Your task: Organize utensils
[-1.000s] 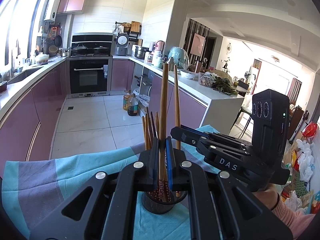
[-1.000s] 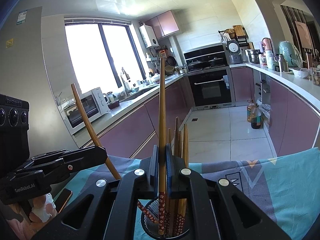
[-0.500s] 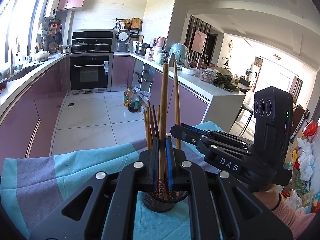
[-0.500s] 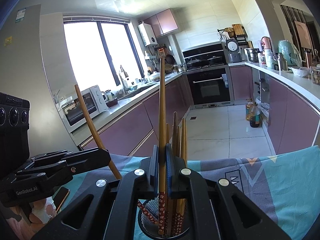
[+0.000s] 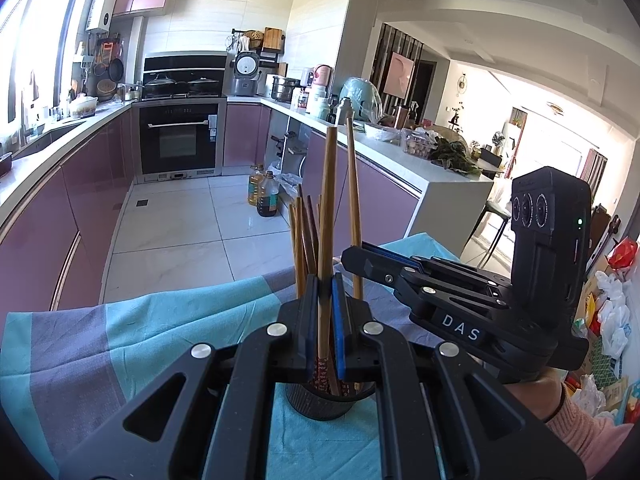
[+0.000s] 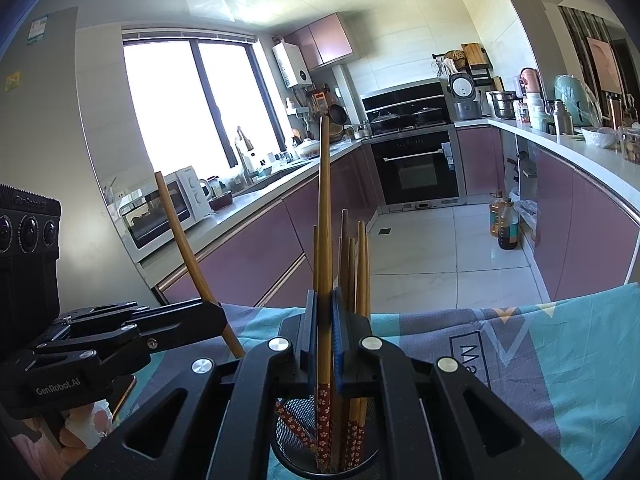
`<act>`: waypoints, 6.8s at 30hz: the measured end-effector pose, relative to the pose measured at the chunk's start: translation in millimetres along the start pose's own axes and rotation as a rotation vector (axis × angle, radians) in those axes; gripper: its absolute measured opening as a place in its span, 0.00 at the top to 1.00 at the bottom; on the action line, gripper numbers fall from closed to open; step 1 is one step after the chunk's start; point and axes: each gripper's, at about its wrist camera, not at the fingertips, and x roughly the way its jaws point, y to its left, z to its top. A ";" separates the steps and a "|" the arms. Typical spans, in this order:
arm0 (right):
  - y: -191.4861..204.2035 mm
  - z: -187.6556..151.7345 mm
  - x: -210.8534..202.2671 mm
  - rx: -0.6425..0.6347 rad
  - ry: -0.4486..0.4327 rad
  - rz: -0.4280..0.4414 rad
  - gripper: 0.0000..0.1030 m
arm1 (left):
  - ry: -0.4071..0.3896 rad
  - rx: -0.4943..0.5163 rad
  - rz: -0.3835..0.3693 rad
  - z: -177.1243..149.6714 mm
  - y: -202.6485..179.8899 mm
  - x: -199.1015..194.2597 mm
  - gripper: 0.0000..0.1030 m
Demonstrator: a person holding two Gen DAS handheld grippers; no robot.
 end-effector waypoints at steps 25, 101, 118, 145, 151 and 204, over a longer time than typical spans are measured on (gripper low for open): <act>-0.2 -12.6 7.8 0.005 0.023 -0.012 0.94 | 0.036 0.002 0.001 -4.6 1.5 19.4 0.93; 0.7 -39.8 5.9 -0.004 0.076 -0.035 0.74 | 0.071 -0.062 0.074 -22.7 17.1 75.3 0.62; 40.3 -75.2 -44.0 -0.167 -0.034 -0.189 0.07 | -0.216 -0.039 0.380 -72.5 18.9 -35.2 0.05; 71.5 -93.2 -84.9 -0.193 -0.168 -0.290 0.07 | -0.337 -0.062 0.542 -122.3 -5.2 -106.6 0.05; 73.1 -93.7 -87.6 -0.191 -0.178 -0.290 0.07 | -0.348 -0.055 0.564 -125.1 -8.4 -111.5 0.05; 80.0 -92.6 -87.5 -0.181 -0.199 -0.297 0.06 | -0.358 -0.043 0.606 -128.3 -12.2 -121.7 0.05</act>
